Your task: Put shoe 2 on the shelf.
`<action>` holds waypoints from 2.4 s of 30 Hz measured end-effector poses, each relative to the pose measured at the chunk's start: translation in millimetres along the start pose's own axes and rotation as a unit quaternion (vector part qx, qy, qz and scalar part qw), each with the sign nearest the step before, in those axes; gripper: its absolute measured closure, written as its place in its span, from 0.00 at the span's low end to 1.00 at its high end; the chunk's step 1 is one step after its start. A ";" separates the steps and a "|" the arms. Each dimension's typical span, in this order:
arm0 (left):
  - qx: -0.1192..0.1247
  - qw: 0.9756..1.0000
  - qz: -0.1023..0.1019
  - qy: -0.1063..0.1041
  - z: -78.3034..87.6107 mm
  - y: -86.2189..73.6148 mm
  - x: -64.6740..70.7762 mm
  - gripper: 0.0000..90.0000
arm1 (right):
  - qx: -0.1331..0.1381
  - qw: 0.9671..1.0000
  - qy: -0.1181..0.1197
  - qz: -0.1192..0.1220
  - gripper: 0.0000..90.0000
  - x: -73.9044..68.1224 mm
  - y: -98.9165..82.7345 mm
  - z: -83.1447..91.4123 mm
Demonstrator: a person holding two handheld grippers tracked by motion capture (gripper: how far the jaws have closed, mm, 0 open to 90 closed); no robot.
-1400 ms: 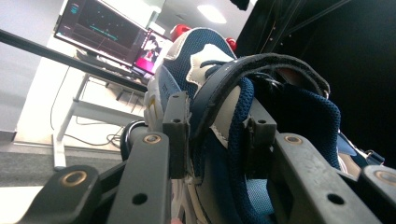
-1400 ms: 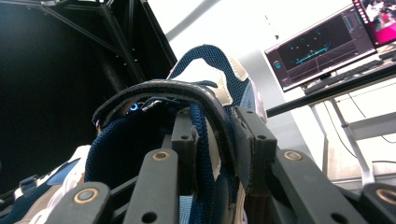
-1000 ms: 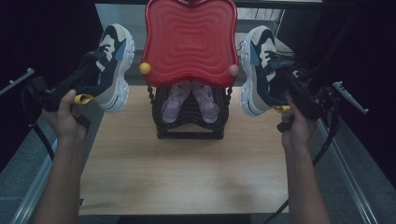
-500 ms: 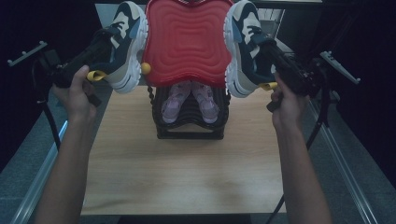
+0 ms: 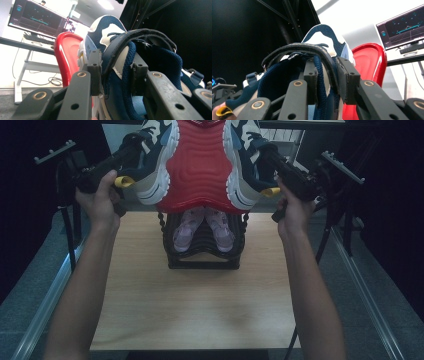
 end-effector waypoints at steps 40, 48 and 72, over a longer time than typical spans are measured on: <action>-0.063 0.995 -0.072 0.029 -85.6 -29.3 10.2 0.69 | -0.065 0.984 -0.106 0.128 0.70 -4.9 -26.7 -85.7; -0.054 0.997 -0.057 0.008 -83.5 -23.8 8.5 0.44 | -0.082 0.988 -0.071 0.106 0.56 4.0 -21.7 -84.0; -0.031 0.998 -0.045 -0.010 -40.6 -13.3 10.0 0.43 | -0.043 0.998 -0.008 0.041 0.48 5.9 -22.4 -47.7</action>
Point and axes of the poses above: each handheld gripper's, and its own axes: z roughly backward along the jaws, y roughly out of its top, x roughly to its right, the point moved 1 cm from there along -z, roughly forward along the jaws, and after that the axes turned 10 degrees about -z, right-handed, at the moved point
